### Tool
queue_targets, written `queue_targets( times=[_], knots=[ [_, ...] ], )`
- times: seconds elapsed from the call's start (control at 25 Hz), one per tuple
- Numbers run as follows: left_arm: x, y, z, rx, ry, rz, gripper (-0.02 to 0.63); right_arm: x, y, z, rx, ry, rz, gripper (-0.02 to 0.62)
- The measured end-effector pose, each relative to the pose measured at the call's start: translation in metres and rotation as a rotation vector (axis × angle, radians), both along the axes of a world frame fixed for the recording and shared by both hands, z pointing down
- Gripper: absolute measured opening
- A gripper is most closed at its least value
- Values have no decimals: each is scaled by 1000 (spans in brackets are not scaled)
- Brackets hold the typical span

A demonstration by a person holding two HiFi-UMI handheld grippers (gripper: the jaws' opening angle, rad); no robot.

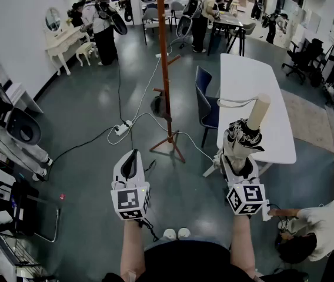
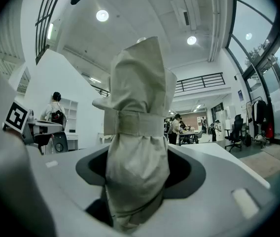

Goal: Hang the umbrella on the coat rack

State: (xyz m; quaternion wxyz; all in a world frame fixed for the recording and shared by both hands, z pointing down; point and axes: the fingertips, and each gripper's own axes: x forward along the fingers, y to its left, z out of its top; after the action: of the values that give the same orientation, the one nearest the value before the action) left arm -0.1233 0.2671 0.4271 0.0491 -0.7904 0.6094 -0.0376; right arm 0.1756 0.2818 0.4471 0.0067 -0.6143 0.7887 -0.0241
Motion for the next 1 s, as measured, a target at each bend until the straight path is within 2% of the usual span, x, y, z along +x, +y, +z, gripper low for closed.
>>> queue_targets(
  times=[1.0],
  knots=[
    [-24, 1, 3, -4, 17, 10, 8, -23, 5, -1, -11, -33, -7, 299]
  ],
)
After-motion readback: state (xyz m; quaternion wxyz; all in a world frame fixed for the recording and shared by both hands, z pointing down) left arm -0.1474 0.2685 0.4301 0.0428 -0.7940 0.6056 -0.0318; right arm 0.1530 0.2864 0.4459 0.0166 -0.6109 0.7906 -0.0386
